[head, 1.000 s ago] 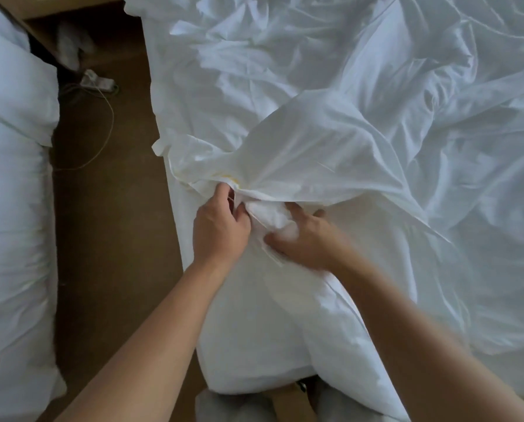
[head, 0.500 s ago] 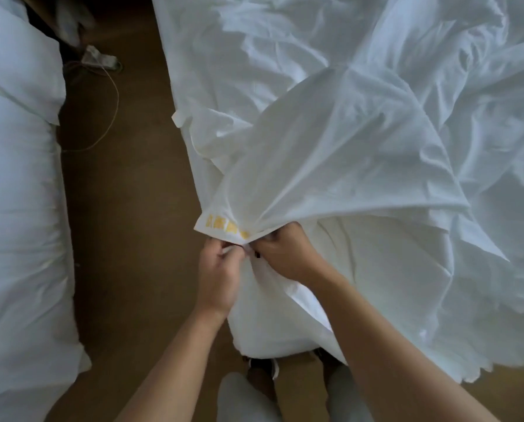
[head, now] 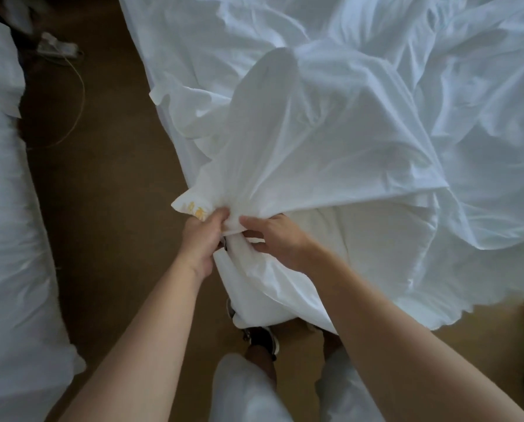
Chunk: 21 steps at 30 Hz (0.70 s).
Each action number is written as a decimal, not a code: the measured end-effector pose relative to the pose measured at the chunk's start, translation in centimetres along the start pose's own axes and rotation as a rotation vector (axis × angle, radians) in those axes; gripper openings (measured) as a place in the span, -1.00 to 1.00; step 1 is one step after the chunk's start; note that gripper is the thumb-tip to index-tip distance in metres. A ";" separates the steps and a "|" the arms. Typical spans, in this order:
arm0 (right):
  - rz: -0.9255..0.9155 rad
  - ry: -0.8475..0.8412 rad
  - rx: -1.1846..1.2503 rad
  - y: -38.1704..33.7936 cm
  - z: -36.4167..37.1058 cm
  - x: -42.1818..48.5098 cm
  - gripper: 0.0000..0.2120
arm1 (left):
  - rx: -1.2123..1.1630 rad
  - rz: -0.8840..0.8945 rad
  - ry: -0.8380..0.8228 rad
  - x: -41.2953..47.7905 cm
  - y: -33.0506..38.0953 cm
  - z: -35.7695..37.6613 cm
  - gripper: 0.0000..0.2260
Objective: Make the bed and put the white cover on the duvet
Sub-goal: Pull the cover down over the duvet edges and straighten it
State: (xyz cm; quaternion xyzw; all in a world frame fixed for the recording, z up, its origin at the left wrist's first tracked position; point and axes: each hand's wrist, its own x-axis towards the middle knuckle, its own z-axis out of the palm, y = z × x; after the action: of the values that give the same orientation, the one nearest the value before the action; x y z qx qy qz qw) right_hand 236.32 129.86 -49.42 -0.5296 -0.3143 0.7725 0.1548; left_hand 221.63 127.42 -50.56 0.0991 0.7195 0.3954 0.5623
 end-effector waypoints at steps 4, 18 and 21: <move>-0.012 0.100 0.079 3.1 1.0 -1.3 -0.67 | -0.153 0.025 0.194 -1.2 -2.3 -1.1 -0.95; 0.120 0.727 -0.074 13.8 -2.6 -7.2 -0.63 | -0.415 -0.010 0.325 -6.4 -13.1 -3.2 -0.66; 0.139 0.699 -0.254 20.3 -2.7 -10.4 -0.55 | -0.358 -0.152 0.178 -7.2 -13.0 -3.0 -0.52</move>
State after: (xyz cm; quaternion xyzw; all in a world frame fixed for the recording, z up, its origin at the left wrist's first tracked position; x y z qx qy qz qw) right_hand 244.82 109.45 -55.74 -0.7964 -0.2989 0.5086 0.1330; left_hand 225.39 113.11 -53.96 -0.0920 0.6899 0.4806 0.5335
